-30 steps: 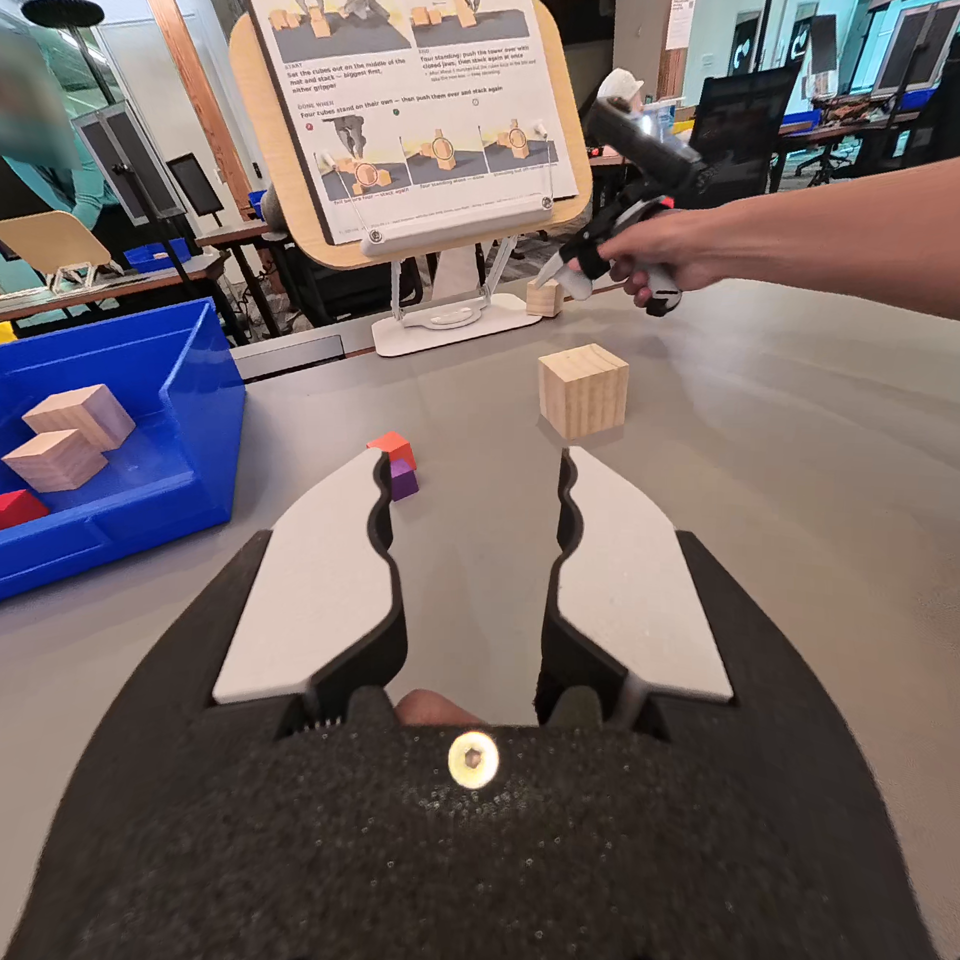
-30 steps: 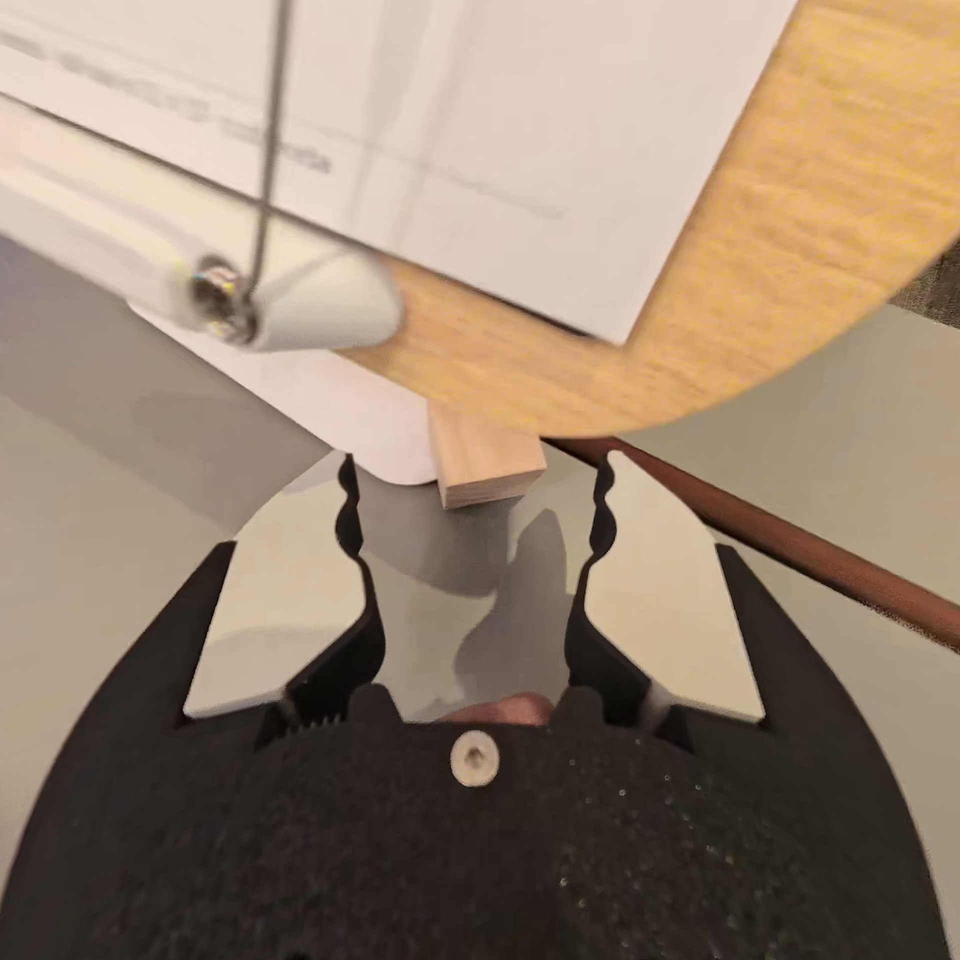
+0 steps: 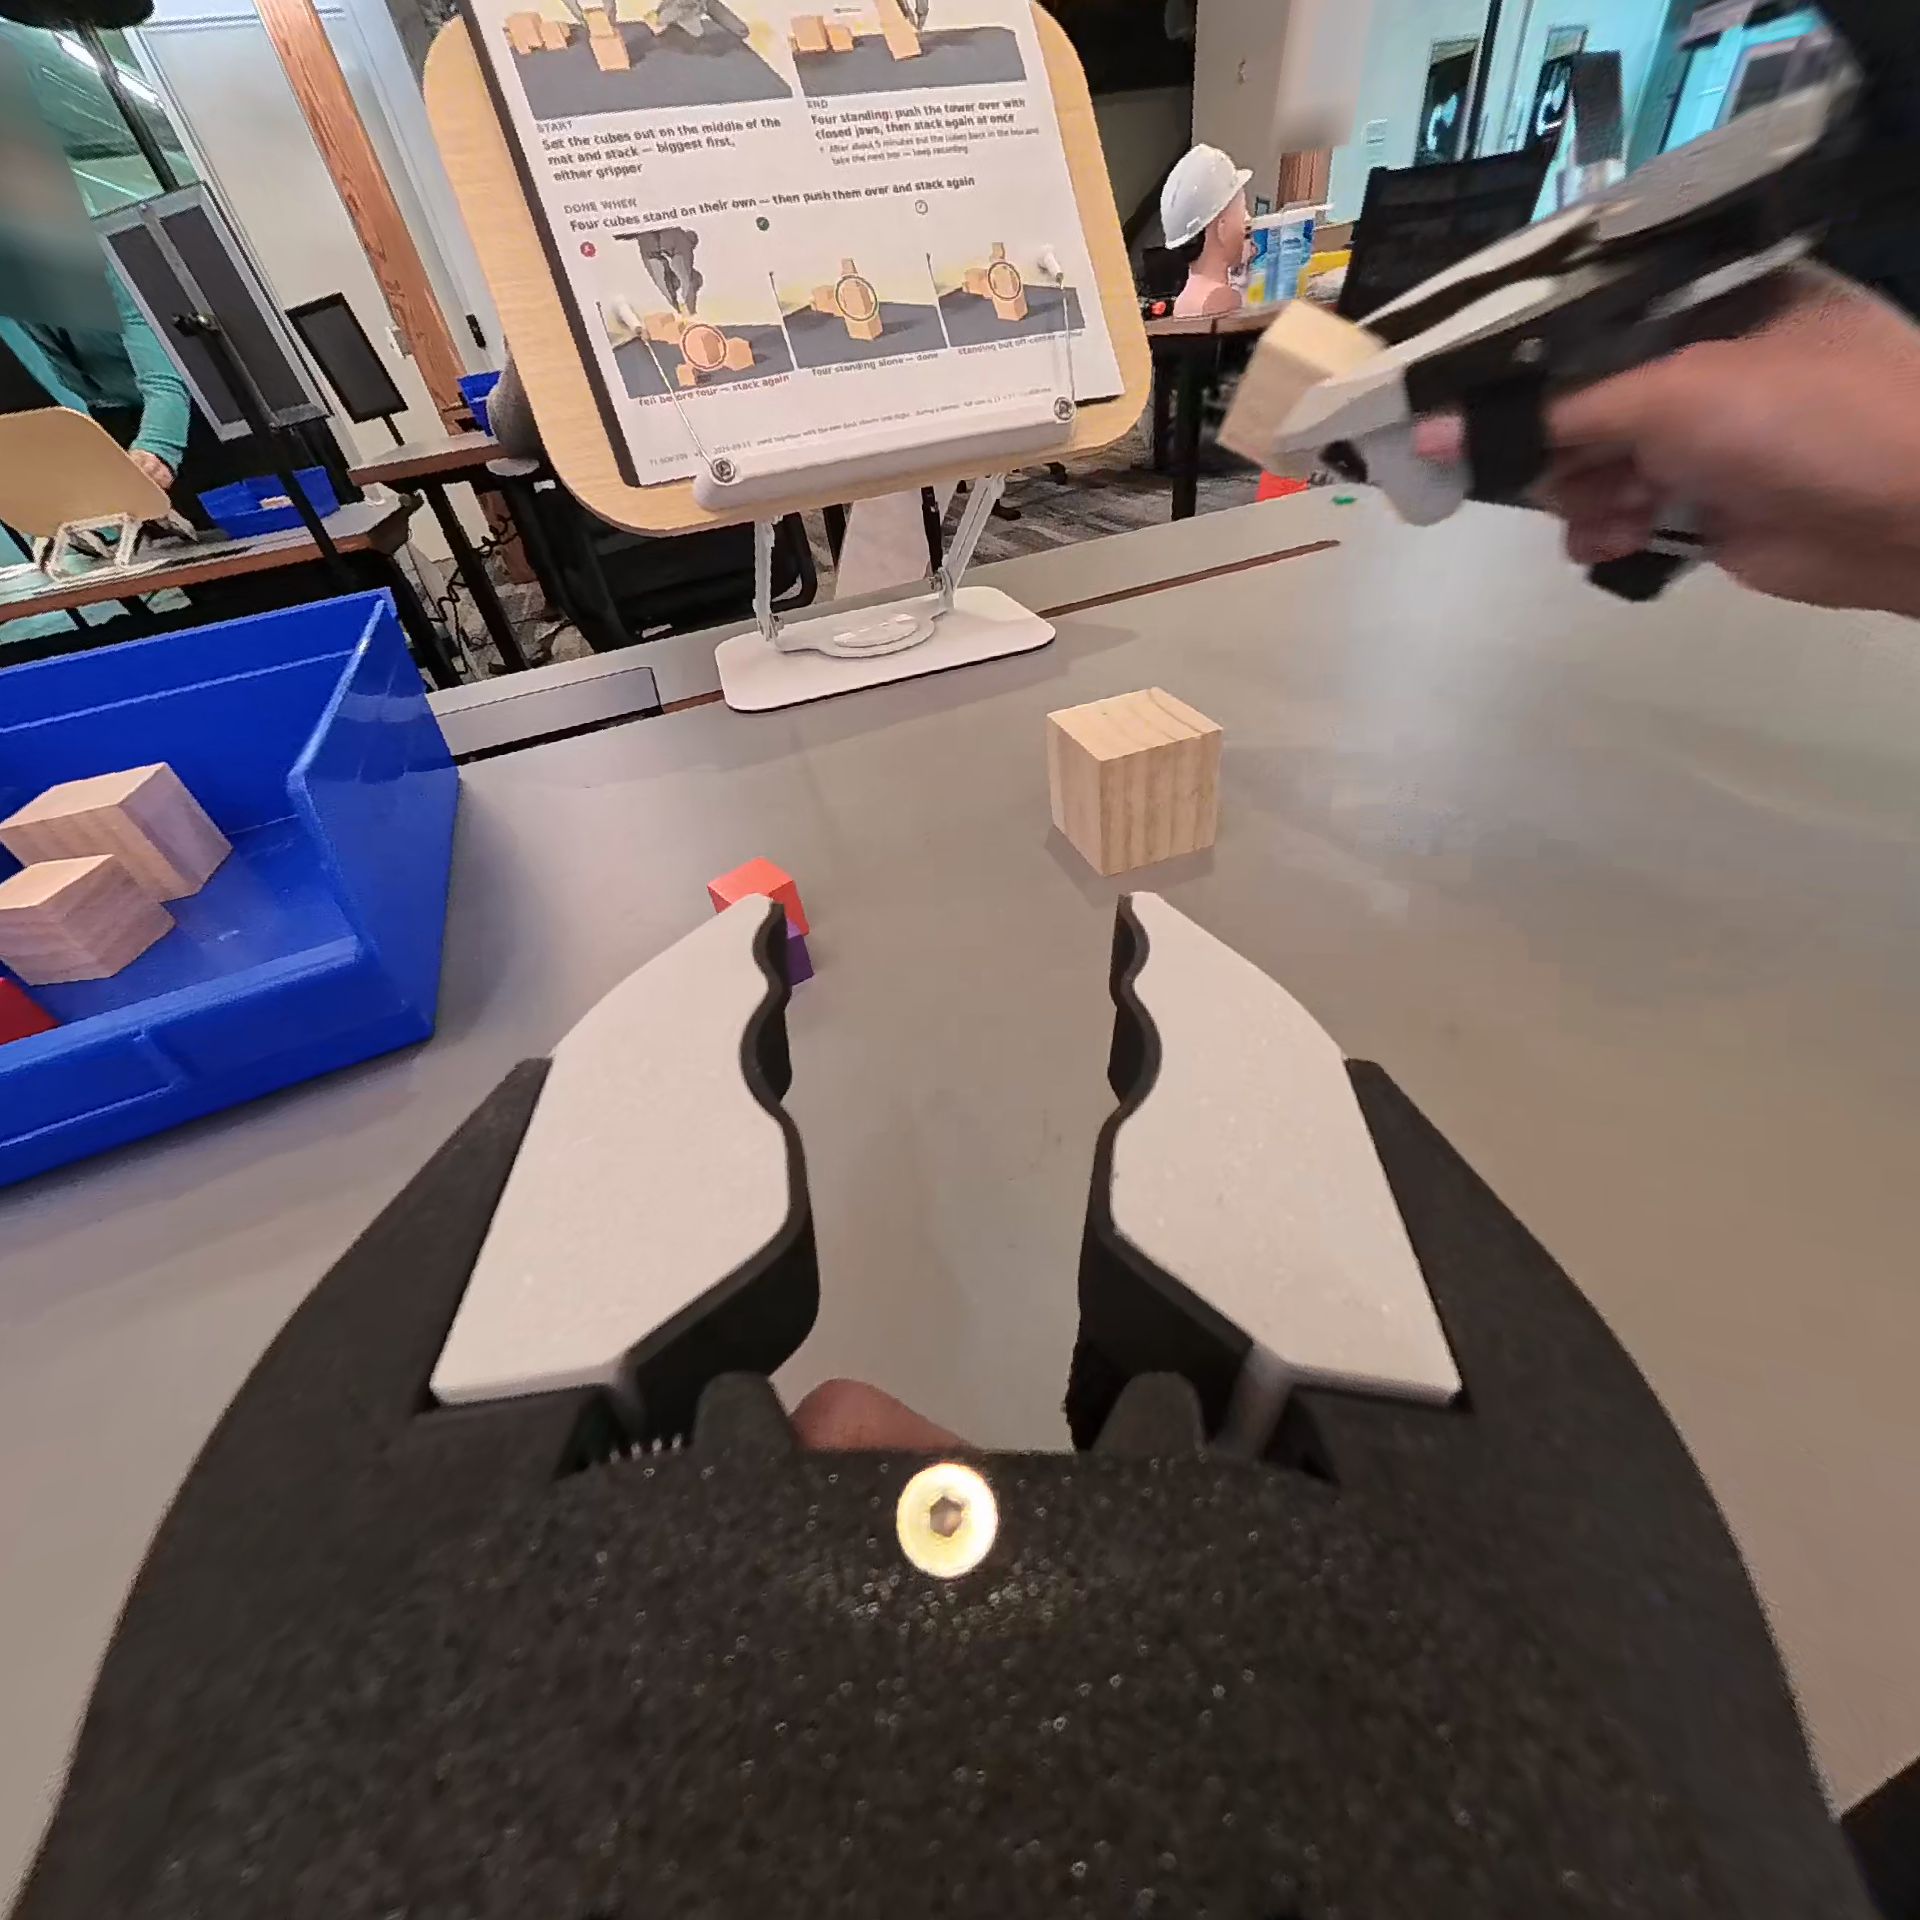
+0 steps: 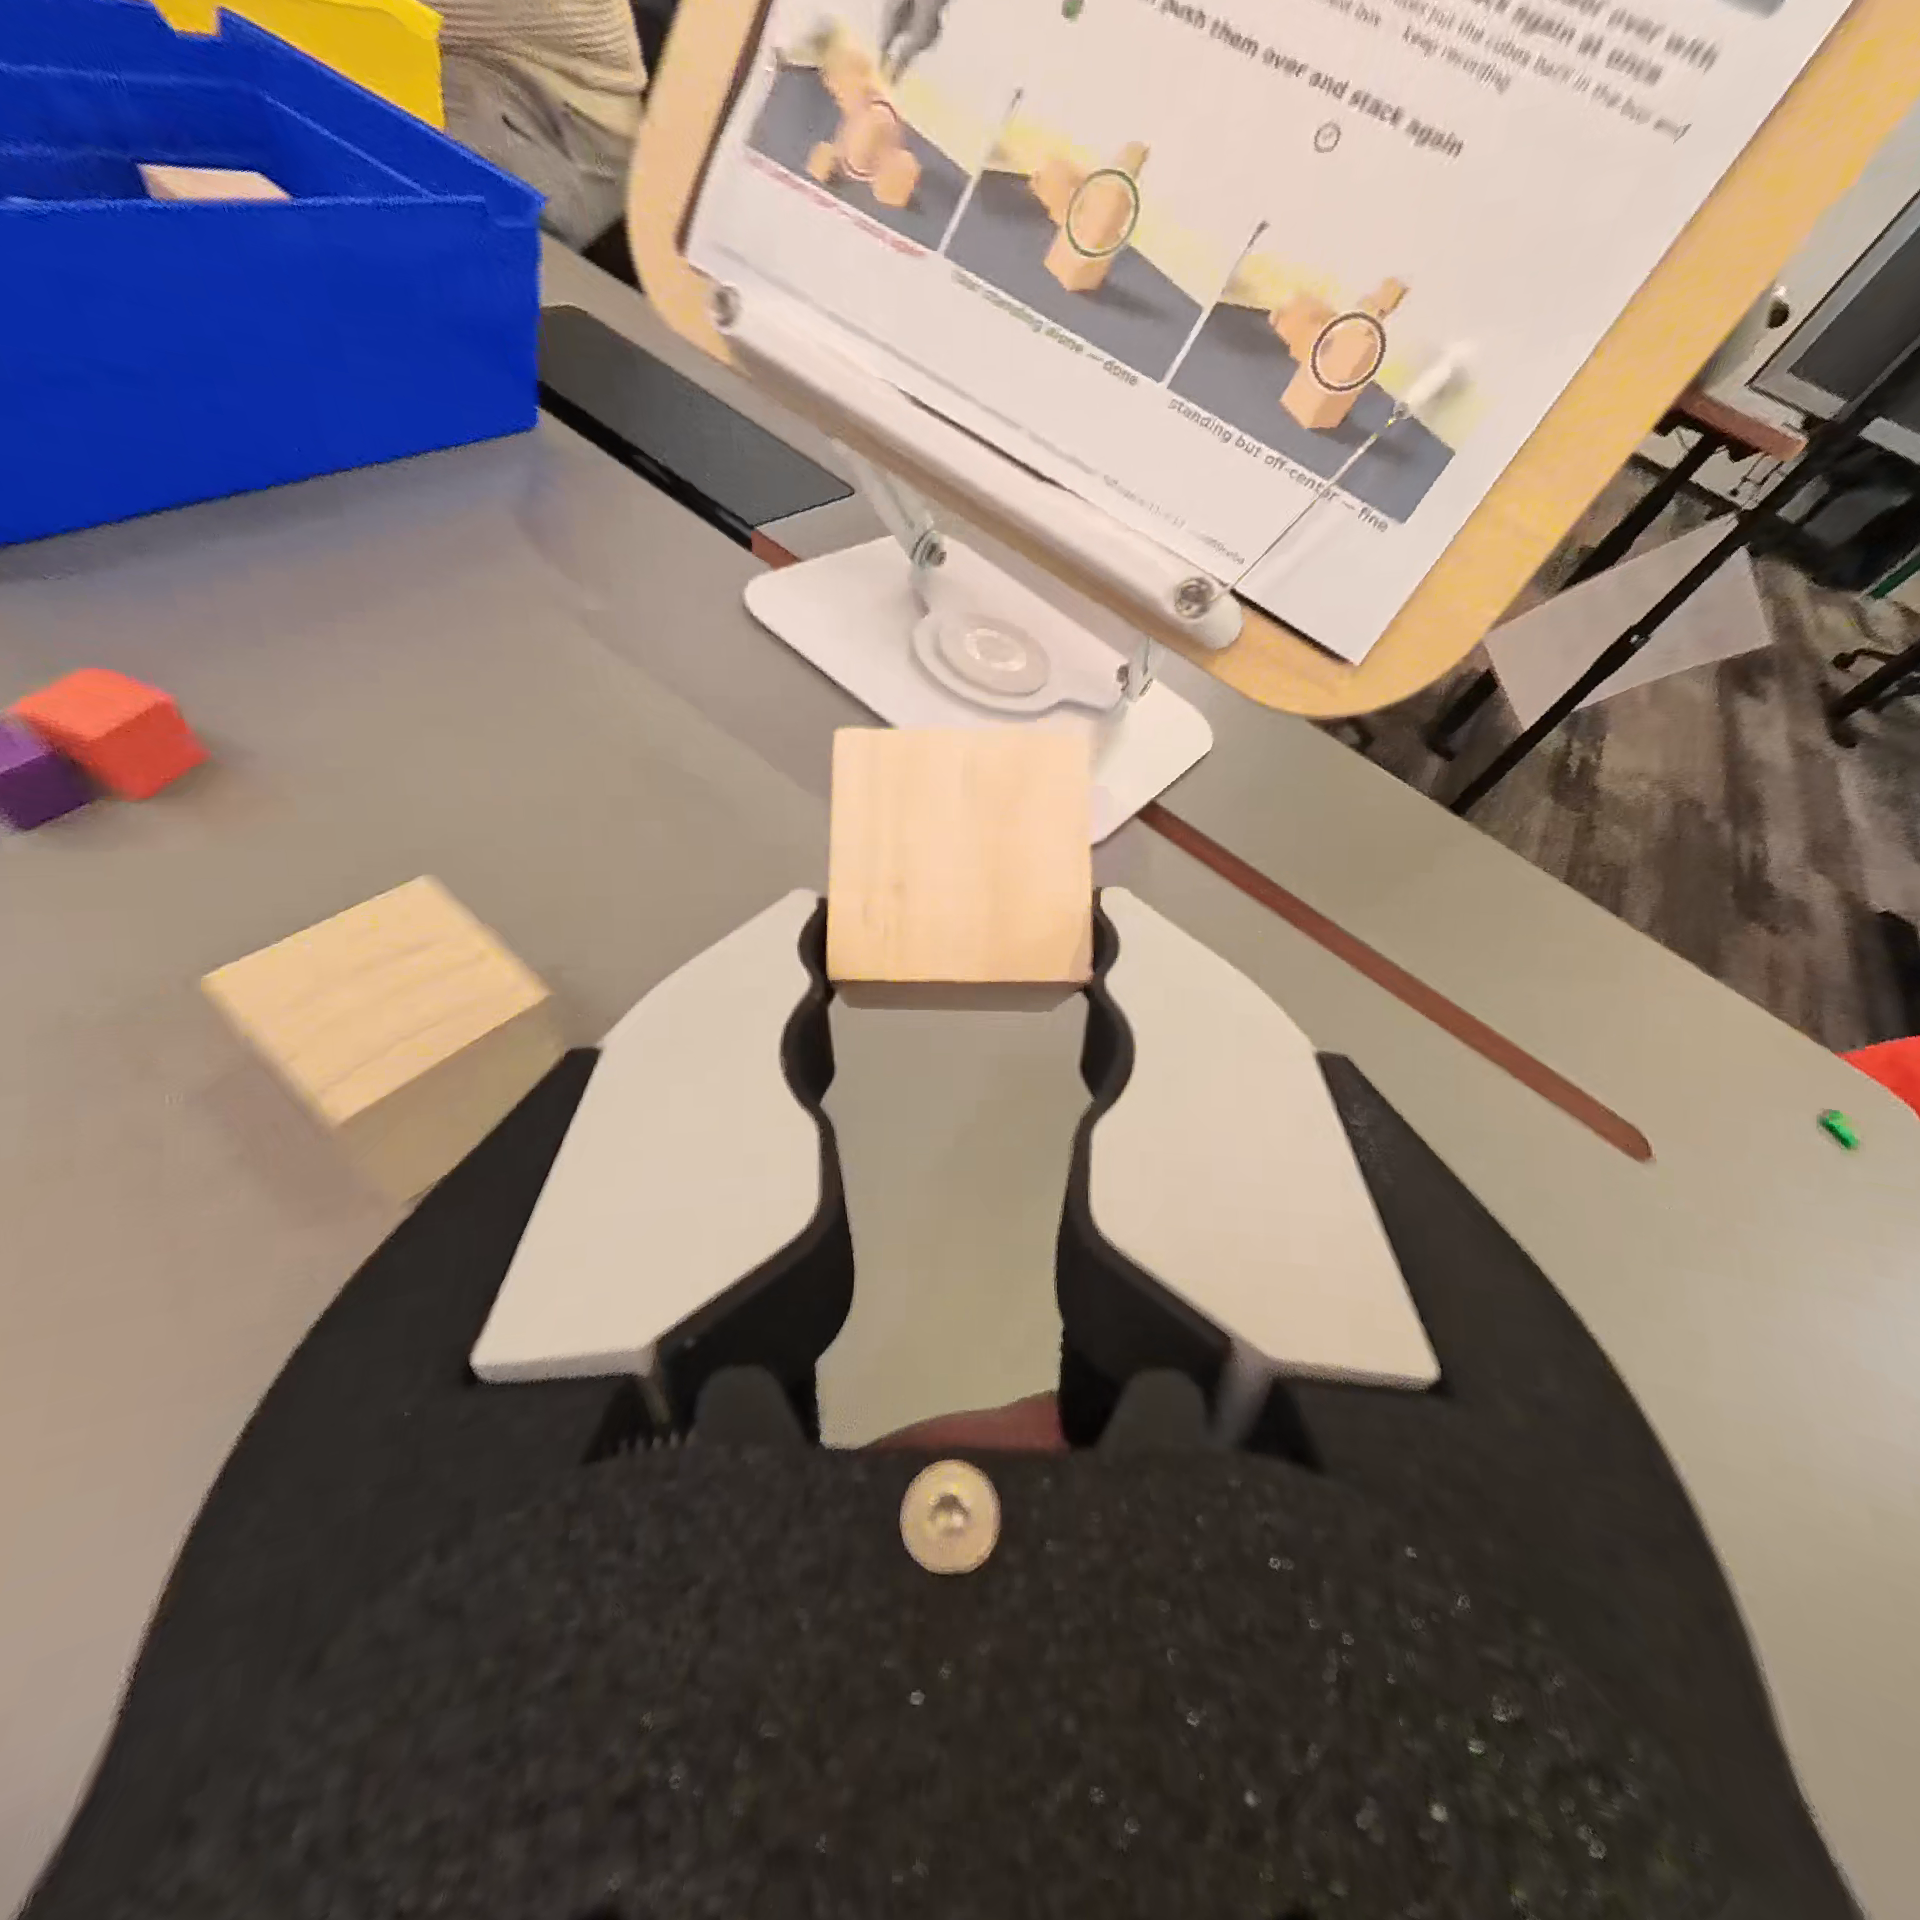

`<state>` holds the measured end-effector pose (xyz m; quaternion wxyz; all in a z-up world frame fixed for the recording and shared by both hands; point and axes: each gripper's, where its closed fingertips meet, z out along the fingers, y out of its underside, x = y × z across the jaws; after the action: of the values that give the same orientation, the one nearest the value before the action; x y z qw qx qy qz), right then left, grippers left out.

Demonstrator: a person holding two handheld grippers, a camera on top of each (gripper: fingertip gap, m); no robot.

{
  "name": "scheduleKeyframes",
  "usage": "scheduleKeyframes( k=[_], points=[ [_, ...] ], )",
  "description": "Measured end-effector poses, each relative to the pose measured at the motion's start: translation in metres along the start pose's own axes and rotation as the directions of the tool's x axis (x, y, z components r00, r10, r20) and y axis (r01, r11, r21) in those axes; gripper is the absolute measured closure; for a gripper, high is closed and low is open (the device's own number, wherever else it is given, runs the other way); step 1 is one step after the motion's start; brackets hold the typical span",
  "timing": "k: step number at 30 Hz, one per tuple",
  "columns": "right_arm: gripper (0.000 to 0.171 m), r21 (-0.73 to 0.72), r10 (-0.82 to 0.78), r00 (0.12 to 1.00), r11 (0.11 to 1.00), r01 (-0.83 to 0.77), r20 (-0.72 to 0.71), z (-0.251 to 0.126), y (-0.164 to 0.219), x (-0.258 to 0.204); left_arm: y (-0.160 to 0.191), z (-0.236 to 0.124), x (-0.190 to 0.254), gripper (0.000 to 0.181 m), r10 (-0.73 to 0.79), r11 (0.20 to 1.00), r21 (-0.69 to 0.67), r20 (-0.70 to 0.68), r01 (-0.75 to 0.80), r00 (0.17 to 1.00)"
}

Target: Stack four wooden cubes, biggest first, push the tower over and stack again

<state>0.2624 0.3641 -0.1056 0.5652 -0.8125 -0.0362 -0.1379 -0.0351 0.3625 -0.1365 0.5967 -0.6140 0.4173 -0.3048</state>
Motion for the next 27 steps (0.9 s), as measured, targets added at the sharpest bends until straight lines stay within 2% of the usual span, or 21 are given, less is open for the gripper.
scheduleKeyframes(
  k=[4,8,13,18,23,27],
  points=[
    [0.126,-0.001,0.045,0.998,0.999,-0.045,-0.041,-0.053,0.01,-0.026,0.001,0.0,-0.004,0.123,-0.016,1.0,-0.003,0.005,0.016,1.0],
    [0.126,-0.001,0.089,0.993,0.996,-0.09,-0.082,-0.084,0.032,-0.044,0.001,0.0,-0.007,0.123,-0.042,0.999,-0.005,0.004,0.042,0.999],
    [0.126,-0.044,0.145,0.986,0.988,-0.149,-0.084,-0.094,0.06,-0.06,0.004,0.003,-0.01,0.123,-0.075,0.997,-0.025,-0.001,0.074,0.997],
    [0.126,-0.048,0.158,0.985,0.986,-0.161,-0.07,-0.099,0.061,-0.066,0.008,0.006,-0.01,0.123,-0.072,0.996,-0.055,0.002,0.072,0.997],
    [0.126,-0.057,0.013,0.993,0.998,-0.006,0.121,-0.087,0.019,-0.081,0.008,0.006,-0.011,0.123,-0.088,0.995,-0.051,0.0,0.088,0.996],
    [0.126,-0.152,-0.186,0.903,0.953,0.261,0.387,-0.049,-0.001,-0.101,0.007,0.005,-0.007,0.123,-0.055,0.997,-0.047,-0.005,0.055,0.998]
  ],
)
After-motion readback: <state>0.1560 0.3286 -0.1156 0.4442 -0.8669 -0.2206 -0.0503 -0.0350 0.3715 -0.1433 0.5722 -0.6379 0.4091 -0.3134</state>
